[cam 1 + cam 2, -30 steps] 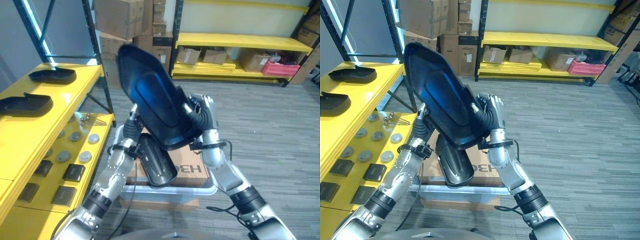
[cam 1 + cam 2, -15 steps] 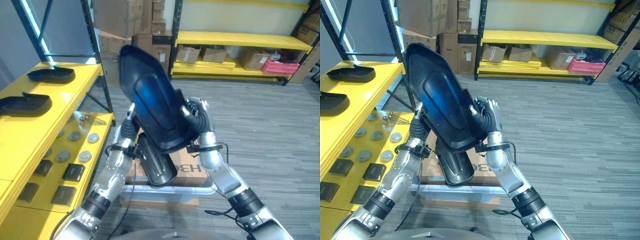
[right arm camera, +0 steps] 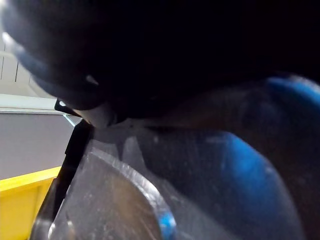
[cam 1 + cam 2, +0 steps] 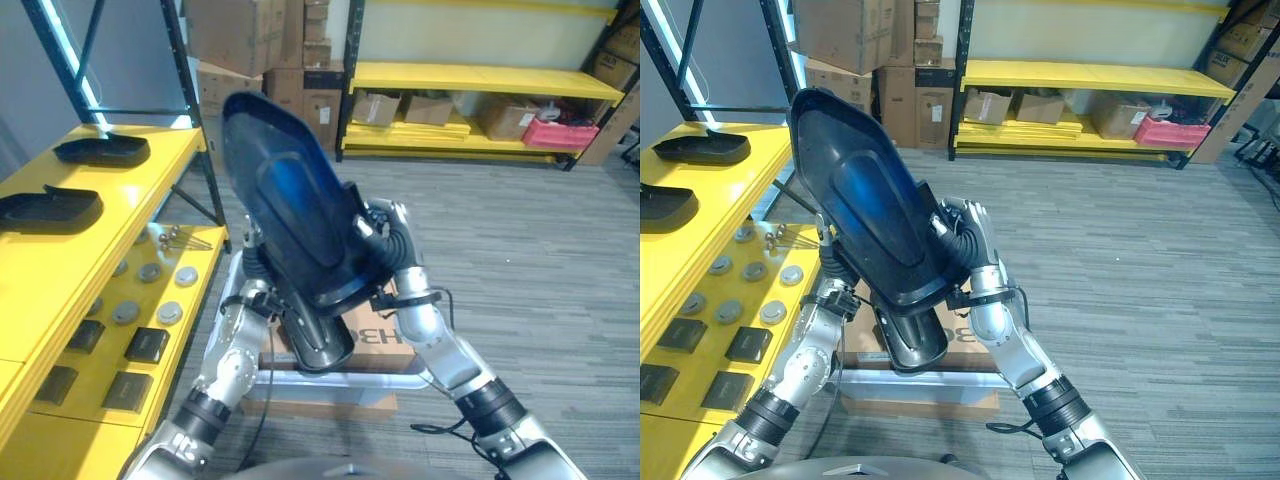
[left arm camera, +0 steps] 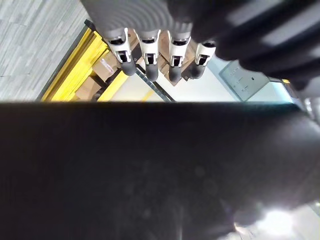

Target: Move parts from the plastic box to the shelf.

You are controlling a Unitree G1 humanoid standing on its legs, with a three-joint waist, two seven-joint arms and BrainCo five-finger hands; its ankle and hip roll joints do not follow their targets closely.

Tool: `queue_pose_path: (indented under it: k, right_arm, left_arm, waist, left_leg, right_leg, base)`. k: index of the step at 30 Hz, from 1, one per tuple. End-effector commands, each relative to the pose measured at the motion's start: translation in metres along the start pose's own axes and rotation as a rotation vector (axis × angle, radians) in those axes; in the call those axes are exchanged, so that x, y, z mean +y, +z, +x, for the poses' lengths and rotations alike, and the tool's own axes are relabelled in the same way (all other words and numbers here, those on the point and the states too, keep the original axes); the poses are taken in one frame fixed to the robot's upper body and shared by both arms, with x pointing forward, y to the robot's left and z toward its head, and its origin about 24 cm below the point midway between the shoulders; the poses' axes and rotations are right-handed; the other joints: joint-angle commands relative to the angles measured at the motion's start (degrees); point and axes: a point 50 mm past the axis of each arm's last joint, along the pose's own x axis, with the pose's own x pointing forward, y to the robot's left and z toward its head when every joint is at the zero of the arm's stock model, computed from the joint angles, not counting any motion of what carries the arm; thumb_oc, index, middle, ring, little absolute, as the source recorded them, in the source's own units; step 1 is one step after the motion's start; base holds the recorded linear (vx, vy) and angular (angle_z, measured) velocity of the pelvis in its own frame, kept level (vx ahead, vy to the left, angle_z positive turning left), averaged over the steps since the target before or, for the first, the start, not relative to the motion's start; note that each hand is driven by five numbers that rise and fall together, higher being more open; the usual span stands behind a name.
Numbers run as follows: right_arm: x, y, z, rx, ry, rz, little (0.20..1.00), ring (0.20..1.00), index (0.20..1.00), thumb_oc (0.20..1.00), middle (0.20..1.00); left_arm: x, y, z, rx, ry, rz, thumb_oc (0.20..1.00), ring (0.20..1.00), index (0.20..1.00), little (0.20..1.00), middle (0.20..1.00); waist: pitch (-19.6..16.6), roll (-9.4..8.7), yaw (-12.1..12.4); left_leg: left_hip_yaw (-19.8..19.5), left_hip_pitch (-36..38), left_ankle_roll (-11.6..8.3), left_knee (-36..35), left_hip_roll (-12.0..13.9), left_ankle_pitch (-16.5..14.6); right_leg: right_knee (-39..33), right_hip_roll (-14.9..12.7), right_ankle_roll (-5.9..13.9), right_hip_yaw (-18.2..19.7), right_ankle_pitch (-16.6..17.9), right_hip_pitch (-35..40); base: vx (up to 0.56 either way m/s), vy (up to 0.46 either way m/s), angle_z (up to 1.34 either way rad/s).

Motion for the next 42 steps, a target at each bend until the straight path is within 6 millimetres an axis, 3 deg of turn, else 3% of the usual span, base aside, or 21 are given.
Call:
queue_pose_path:
  k: [1, 4, 6, 7, 8, 9, 13, 20, 31, 34, 42]
  right_arm:
    - [-0.035, 0.019, 0.017, -0.151, -0.163, -0.051, 0.200, 0.200, 0.200, 0.200, 0.200]
    - [-0.042, 0.016, 0.016, -0.148, -0.184, -0.083, 0.200, 0.200, 0.200, 0.200, 0.200]
    - [-0.060, 0.009, 0.012, -0.133, -0.218, -0.157, 0.200, 0.200, 0.200, 0.200, 0.200]
    - [-0.060, 0.009, 0.012, -0.133, -0.218, -0.157, 0.200, 0.200, 0.200, 0.200, 0.200]
    - [-0.071, 0.007, 0.008, -0.137, -0.240, -0.197, 0.200, 0.200, 0.200, 0.200, 0.200]
    - [-0.074, 0.007, 0.007, -0.138, -0.252, -0.205, 0.200, 0.200, 0.200, 0.200, 0.200]
    - [-0.085, 0.009, 0.005, -0.153, -0.314, -0.225, 0.200, 0.200, 0.200, 0.200, 0.200]
    - [-0.078, 0.012, 0.009, -0.161, -0.302, -0.177, 0.200, 0.200, 0.200, 0.200, 0.200]
    - [-0.046, 0.030, 0.028, -0.235, -0.189, -0.013, 0.200, 0.200, 0.200, 0.200, 0.200]
    - [-0.046, 0.030, 0.029, -0.236, -0.189, -0.013, 0.200, 0.200, 0.200, 0.200, 0.200]
    - [-0.021, 0.037, 0.032, -0.234, -0.088, 0.077, 0.200, 0.200, 0.200, 0.200, 0.200]
  left_arm:
    - [-0.003, 0.020, 0.009, -0.084, -0.064, 0.062, 1.000, 1.000, 1.000, 1.000, 1.000]
    - [0.001, 0.023, 0.007, -0.088, -0.056, 0.112, 1.000, 1.000, 1.000, 1.000, 1.000]
    - [0.010, 0.041, 0.003, -0.136, -0.035, 0.380, 1.000, 1.000, 1.000, 1.000, 1.000]
    - [0.010, 0.041, 0.003, -0.136, -0.035, 0.380, 1.000, 1.000, 1.000, 1.000, 1.000]
    - [0.016, 0.049, 0.000, -0.163, -0.011, 0.554, 1.000, 1.000, 1.000, 1.000, 1.000]
    - [0.017, 0.052, -0.001, -0.176, -0.005, 0.604, 1.000, 1.000, 1.000, 1.000, 1.000]
    - [0.023, 0.054, -0.005, -0.201, 0.040, 0.722, 1.000, 1.000, 1.000, 1.000, 1.000]
    - [0.015, 0.053, -0.002, -0.199, -0.014, 0.823, 1.000, 1.000, 1.000, 1.000, 1.000]
    - [-0.014, 0.038, 0.009, -0.160, -0.196, 0.811, 1.000, 1.000, 1.000, 1.000, 1.000]
    - [-0.014, 0.038, 0.009, -0.161, -0.196, 0.811, 1.000, 1.000, 1.000, 1.000, 1.000]
    - [-0.029, 0.028, 0.016, -0.126, -0.223, 0.522, 1.000, 1.000, 1.000, 1.000, 1.000]
  waist:
    - [0.0, -1.39, 0.8]
    - [0.0, -1.41, 0.9]
    - [-0.2, -1.50, 1.0]
    - [-0.2, -1.50, 1.0]
    - [-0.4, -1.60, 1.0]
    - [-0.4, -1.60, 1.0]
    - [-0.4, -1.76, 1.0]
    - [-0.4, -1.64, 1.0]
    - [-0.2, -1.41, 1.3]
    - [-0.1, -1.41, 1.3]
    - [-0.2, -1.27, 1.1]
  left_leg:
    - [-0.4, 4.6, 0.01, 0.1, 2.2, -8.7]
    - [-0.3, 4.6, 0.02, 0.1, 2.1, -8.7]
    - [-0.4, 4.5, -0.01, 0.1, 2.1, -8.7]
    - [-0.4, 4.5, -0.01, 0.1, 2.1, -8.7]
    - [-0.5, 4.4, -0.02, 0.1, 2.1, -8.7]
    - [-0.5, 4.4, -0.03, 0.1, 2.2, -8.7]
    - [-0.5, 4.1, 0.02, 0.1, 2.1, -8.2]
    - [-0.6, 4.1, 0.02, 0.0, 2.2, -8.2]
    - [-0.7, 3.8, 0.14, 0.1, 2.0, -8.0]
    - [-0.7, 3.8, 0.14, 0.1, 2.0, -8.0]
    - [-0.7, 3.7, 0.22, 0.1, 1.8, -8.0]
  right_leg:
    - [3.0, -3.4, 3.43, 0.6, -8.9, 2.4]
    - [3.0, -3.4, 3.43, 0.6, -8.8, 2.4]
    - [2.9, -3.4, 3.48, 0.5, -8.7, 2.3]
    - [2.9, -3.4, 3.48, 0.5, -8.7, 2.3]
    - [2.8, -3.5, 3.52, 0.4, -8.7, 2.3]
    - [2.7, -3.5, 3.55, 0.4, -8.7, 2.2]
    - [2.6, -3.6, 3.54, 0.3, -8.2, 1.9]
    - [2.6, -3.6, 3.54, 0.2, -8.1, 1.8]
    - [2.7, -3.6, 3.61, 0.2, -8.0, 1.7]
    - [2.7, -3.6, 3.61, 0.2, -8.0, 1.7]
    - [2.9, -3.8, 3.58, 0.2, -8.0, 1.6]
  base:
    - [0.00, 0.000, 0.00]
    - [0.00, 0.000, 0.00]
    - [0.00, 0.000, 0.00]
    - [0.00, 0.000, 0.00]
    - [0.00, 0.000, 0.00]
    - [0.00, 0.000, 0.00]
    - [0.00, 0.000, 0.00]
    - [0.00, 0.000, 0.00]
    - [0.00, 0.000, 0.00]
    - [0.00, 0.000, 0.00]
    - [0.00, 0.000, 0.00]
